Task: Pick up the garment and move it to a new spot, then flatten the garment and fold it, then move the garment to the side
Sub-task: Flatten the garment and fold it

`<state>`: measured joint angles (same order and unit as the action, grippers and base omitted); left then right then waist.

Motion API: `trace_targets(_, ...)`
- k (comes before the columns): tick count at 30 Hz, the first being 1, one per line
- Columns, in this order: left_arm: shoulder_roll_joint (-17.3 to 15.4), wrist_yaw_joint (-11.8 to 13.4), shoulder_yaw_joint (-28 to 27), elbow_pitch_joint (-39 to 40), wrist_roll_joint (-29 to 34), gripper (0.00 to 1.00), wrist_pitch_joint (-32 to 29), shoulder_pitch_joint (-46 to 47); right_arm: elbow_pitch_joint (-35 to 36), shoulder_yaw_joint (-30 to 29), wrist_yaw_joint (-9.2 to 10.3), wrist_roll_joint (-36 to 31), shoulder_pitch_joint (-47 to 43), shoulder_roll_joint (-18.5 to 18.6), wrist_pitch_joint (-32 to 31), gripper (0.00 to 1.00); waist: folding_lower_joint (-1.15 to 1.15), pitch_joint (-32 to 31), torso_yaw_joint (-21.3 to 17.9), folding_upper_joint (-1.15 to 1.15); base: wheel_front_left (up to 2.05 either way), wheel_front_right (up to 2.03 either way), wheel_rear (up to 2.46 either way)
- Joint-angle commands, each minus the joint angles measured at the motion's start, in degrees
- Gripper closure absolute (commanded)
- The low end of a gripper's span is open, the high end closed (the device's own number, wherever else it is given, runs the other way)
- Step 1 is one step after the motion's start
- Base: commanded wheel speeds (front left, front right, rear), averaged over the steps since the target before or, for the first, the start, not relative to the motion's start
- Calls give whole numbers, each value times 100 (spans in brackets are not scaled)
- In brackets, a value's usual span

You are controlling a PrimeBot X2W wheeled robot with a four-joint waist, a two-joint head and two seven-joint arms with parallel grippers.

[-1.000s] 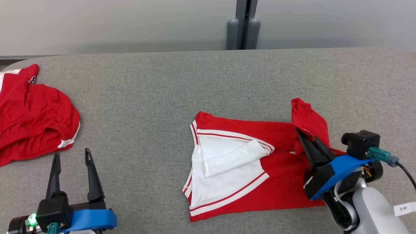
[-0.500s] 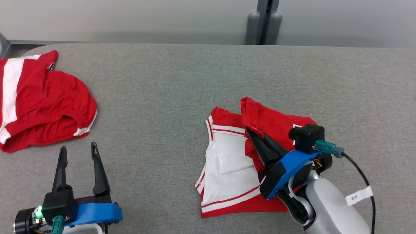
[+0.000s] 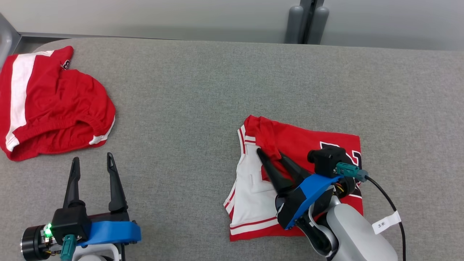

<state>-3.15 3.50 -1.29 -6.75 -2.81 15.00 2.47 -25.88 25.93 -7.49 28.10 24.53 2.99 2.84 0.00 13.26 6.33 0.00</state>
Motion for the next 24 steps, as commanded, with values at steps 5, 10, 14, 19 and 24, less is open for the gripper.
trace_targets(5,18,-15,27,-47,-8,0,25,109,-1,86,0,64,139,-8,261,0,0,-56,-95,0,0,0,0)
trace_targets(10,20,-25,12,-39,22,0,25,27,103,-268,0,-79,192,236,566,0,0,-186,-245,0,0,0,0)
trace_targets(14,20,-31,-27,-5,61,0,25,-34,281,-666,0,-227,40,551,776,0,0,-277,-371,0,0,0,0)
trace_targets(19,7,-56,-67,38,108,0,25,-85,524,-1203,0,-360,-262,837,946,0,0,-344,-496,0,0,0,0)
trace_targets(24,-7,-79,-83,67,142,0,25,-148,636,-1532,0,-510,-694,909,974,0,0,-392,-567,0,0,0,0)
